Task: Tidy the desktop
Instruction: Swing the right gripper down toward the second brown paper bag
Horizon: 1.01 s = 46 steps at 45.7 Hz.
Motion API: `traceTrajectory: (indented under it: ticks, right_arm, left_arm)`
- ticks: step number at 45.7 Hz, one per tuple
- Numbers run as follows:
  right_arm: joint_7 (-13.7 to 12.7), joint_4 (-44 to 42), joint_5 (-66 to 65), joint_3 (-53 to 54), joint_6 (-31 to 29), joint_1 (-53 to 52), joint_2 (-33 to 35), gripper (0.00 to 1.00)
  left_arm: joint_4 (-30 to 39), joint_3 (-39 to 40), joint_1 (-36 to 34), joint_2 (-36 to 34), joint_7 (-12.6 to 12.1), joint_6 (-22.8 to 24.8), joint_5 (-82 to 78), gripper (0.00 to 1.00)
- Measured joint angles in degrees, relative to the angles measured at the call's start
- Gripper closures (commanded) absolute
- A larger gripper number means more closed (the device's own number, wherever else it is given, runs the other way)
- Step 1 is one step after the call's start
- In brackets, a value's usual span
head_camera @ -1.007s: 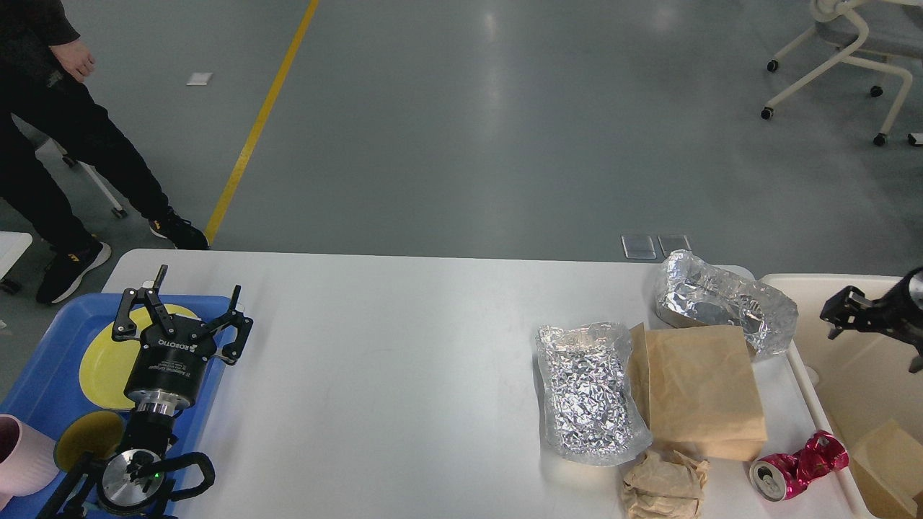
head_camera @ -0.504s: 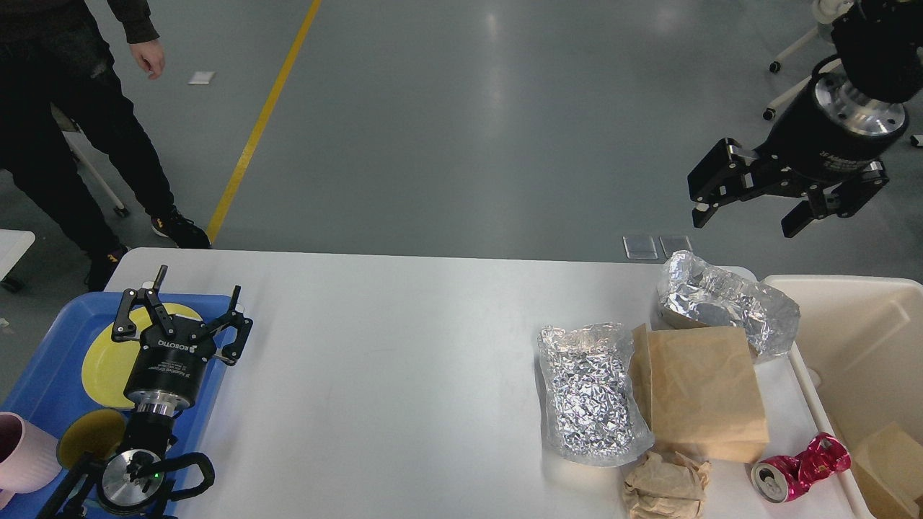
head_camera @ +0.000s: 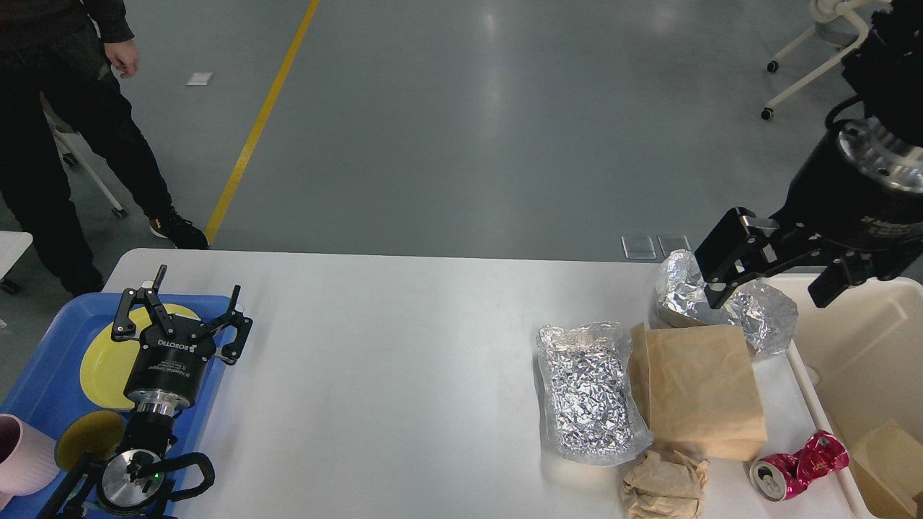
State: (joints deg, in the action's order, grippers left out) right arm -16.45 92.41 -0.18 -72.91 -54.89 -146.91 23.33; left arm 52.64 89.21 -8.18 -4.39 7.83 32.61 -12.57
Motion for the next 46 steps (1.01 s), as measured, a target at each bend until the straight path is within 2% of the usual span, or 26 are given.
traceTrajectory:
  ticks: [11,26,35,46]
  right_arm:
    - [0.46,-0.19,3.91,-4.29,5.04,3.06,-4.62,0.0]
    - [0.17,-1.82,4.6,-3.73,21.61,17.11,-5.17,0.0]
    - [-0.07,-9.67,4.69,-3.32,26.31,29.56,-4.85,0.0]
    - [0.66,-26.38,4.38,2.79,29.72,53.6,-4.65,0.02]
  left_arm:
    - [0.0,0.0,0.0,0.0,0.0,0.0,0.0,0.04]
    - [0.0,0.0,-0.01,0.0,-0.01,0.0,0.0,0.04]
    - [0.0,0.0,-0.01,0.0,0.07,0.0,-0.01,0.04]
    - [-0.02,0.0,-0.01,0.0,0.09,0.0,-0.03,0.04]
